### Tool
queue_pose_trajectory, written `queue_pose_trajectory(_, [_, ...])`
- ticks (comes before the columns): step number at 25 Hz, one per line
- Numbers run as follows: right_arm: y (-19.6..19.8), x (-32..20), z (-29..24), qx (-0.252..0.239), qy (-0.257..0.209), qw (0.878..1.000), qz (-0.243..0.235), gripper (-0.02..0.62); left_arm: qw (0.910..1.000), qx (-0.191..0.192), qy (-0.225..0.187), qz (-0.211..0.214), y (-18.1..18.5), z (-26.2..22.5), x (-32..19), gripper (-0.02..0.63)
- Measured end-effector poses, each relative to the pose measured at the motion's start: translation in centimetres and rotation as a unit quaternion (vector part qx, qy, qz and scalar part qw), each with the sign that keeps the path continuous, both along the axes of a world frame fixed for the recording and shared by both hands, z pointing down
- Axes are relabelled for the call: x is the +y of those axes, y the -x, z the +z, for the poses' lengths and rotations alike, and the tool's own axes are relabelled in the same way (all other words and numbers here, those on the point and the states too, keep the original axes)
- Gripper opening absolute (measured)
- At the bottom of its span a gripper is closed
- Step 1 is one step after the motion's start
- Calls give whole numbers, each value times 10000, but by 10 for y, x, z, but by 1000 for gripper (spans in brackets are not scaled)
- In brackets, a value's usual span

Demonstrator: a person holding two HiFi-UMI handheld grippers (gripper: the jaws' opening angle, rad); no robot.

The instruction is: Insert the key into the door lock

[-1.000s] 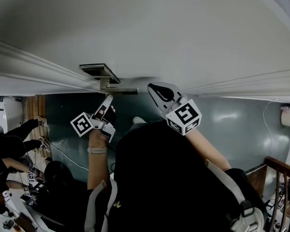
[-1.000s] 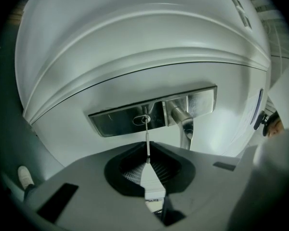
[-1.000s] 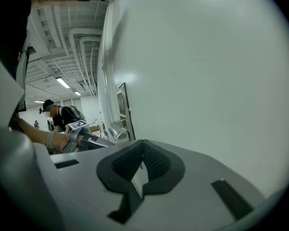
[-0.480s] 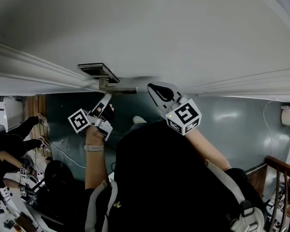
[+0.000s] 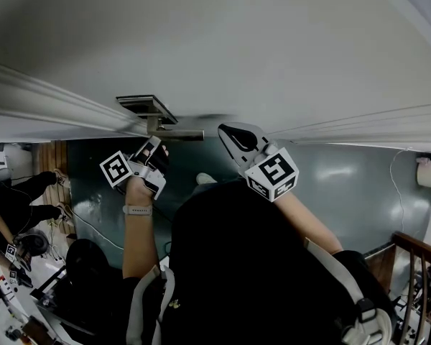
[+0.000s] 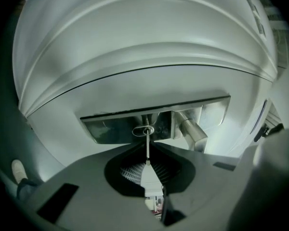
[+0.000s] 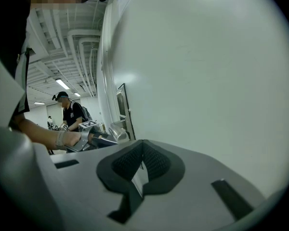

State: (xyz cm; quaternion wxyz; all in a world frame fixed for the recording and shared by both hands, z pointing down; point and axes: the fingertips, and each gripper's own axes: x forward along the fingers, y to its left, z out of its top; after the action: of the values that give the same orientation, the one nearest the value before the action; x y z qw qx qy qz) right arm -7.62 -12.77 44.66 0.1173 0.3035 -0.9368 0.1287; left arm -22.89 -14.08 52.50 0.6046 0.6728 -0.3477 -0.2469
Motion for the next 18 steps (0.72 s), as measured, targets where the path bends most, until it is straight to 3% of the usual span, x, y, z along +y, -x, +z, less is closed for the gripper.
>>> queue_pose_trajectory(8, [1, 3, 2, 0, 29, 9999, -101, 14, 9998, -93, -134, -82, 1, 1, 0, 28])
queue_pose_trajectory(18, [10, 22, -4, 28, 31, 9954, -955, 14, 9953, 45, -38, -962, 0, 1, 24, 31])
